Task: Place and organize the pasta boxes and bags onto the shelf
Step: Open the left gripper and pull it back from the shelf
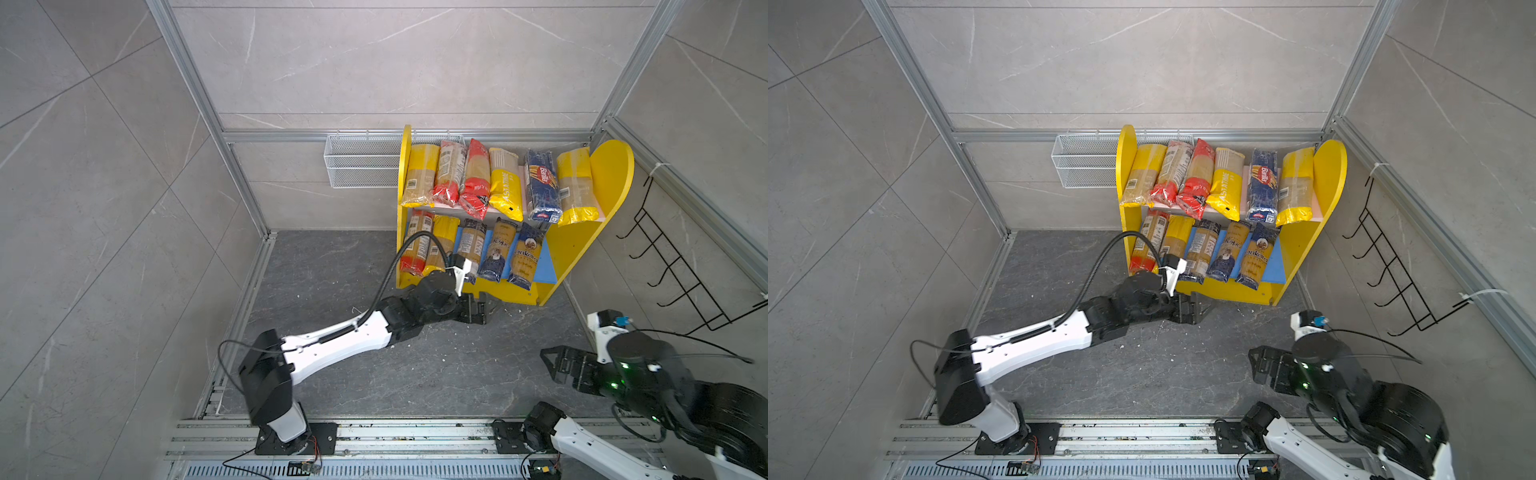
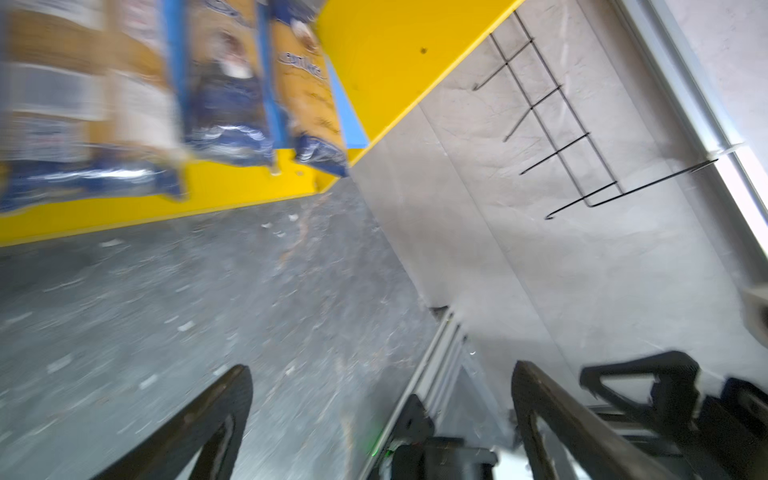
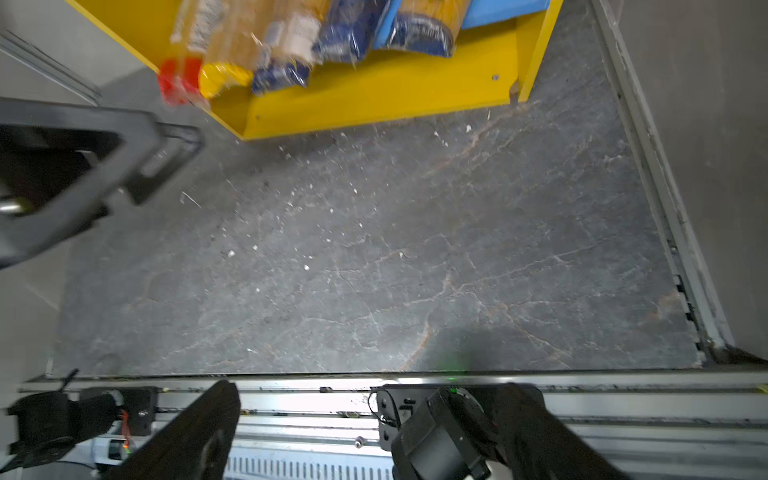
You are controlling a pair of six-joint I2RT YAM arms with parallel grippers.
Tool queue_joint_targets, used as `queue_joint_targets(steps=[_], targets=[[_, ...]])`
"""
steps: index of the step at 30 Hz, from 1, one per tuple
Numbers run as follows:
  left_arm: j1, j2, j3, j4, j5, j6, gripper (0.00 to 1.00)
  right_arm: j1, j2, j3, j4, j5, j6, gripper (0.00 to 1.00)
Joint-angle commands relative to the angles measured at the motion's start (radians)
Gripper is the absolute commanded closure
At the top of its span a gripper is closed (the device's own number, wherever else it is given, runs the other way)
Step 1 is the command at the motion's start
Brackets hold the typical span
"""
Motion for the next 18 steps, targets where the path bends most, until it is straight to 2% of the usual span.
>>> queue_joint_targets(steps=[1,4,7,12,18], targets=[[0.006,-0.206,-0.119,-0.129,-0.206,0.132,0.00,0.004,-0.010,-0.088,0.160,0.006,-0.046,0.00],[0.009,-0.383,-0.214,-0.280,-0.365,0.164,0.00,0.005,-0.005,-0.182,0.265,0.058,-0.070,0.00],[0.029,-0.524,-0.263,-0.444,-0.482,0.150,0.00,0.005,0.065,-0.257,0.317,0.091,-0.103,0.00],[0.032,-0.711,-0.334,-0.566,-0.600,0.094,0.00,0.004,0.174,-0.334,0.442,0.102,-0.120,0.00],[0.032,-0.863,-0.373,-0.717,-0.717,0.002,0.00,0.002,0.290,-0.364,0.596,0.064,-0.163,0.00]])
